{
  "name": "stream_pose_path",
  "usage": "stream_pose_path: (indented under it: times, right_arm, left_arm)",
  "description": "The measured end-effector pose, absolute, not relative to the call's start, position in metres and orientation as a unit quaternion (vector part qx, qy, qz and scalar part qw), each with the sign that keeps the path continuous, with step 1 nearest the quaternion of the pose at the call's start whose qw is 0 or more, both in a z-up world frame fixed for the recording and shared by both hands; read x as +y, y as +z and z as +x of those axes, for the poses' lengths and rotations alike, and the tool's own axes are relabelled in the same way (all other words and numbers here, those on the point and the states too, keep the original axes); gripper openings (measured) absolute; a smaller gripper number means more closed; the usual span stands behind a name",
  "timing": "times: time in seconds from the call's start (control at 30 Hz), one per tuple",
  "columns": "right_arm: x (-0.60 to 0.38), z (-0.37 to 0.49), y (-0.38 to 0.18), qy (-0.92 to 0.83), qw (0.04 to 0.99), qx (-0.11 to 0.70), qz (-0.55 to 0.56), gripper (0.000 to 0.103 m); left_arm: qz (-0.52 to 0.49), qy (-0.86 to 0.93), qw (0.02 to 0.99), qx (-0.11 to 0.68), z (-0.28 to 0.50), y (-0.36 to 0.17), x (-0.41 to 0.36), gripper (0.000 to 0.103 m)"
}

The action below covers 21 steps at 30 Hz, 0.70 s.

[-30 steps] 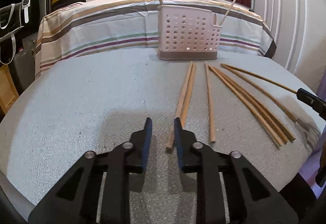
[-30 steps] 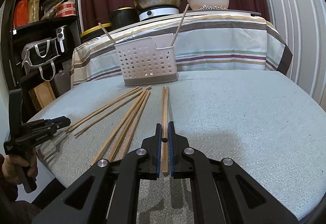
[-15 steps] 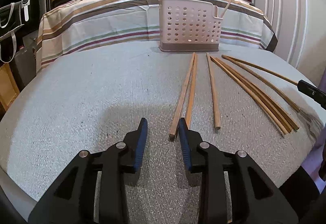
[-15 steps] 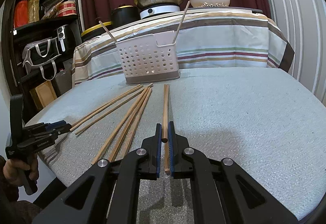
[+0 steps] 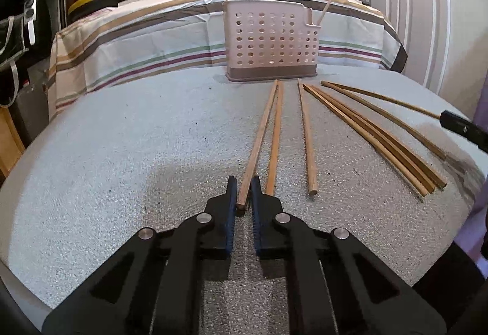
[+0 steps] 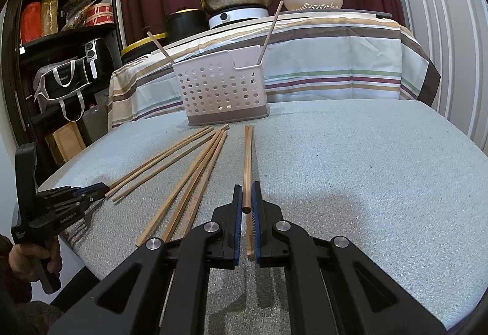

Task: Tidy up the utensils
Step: 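Lift the left tool's chopstick toward the caddy while the right tool lifts its own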

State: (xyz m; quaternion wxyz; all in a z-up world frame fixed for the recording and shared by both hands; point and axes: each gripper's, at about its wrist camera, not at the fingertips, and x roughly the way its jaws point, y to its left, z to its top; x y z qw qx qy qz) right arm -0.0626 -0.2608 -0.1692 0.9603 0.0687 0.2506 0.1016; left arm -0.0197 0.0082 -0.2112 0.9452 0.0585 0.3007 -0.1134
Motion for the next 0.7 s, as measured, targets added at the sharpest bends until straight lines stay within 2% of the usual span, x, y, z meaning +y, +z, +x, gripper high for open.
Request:
stream_pose_path:
  times: [0.33,0.7]
  right_arm:
    - [-0.261,-0.067,-0.151,0.103,0.965,0.231,0.068,0.007]
    - [-0.257,-0.07,-0.103,0.104,0.975,0.188,0.063,0.007]
  left_arm:
    - [0.054,-0.107,0.962,0.245,-0.029,-0.175,0.011,0.006]
    - [0.018,-0.113,0.971,0.212,-0.029,-0.122,0.015,0.006]
